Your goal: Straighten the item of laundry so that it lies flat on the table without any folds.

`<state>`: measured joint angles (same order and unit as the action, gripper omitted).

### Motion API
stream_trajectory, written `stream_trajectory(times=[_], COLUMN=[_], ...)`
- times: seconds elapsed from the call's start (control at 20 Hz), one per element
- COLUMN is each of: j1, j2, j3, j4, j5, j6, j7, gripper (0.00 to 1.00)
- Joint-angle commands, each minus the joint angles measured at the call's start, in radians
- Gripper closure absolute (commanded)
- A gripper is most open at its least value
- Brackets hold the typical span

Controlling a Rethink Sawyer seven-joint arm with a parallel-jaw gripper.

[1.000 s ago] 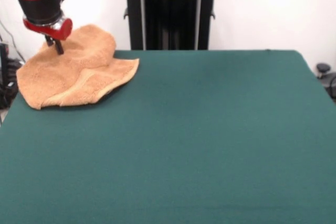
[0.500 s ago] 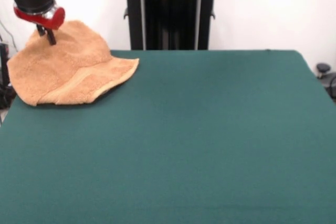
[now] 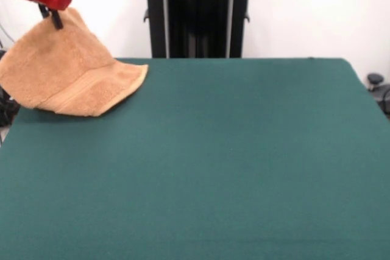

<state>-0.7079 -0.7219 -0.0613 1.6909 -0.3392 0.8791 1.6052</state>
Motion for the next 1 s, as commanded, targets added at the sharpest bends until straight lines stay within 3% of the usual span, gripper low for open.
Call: stream_trajectory(times=[0.05, 1.0], j1=[0.075, 0.084], j2=[-0.051, -0.026], j3=[0.074, 0.08], j4=[-0.037, -0.044], j5=[-0.025, -0.027], j6=[0.164, 0.149], j7=[-0.065, -0.044], gripper=[1.0, 1.0])
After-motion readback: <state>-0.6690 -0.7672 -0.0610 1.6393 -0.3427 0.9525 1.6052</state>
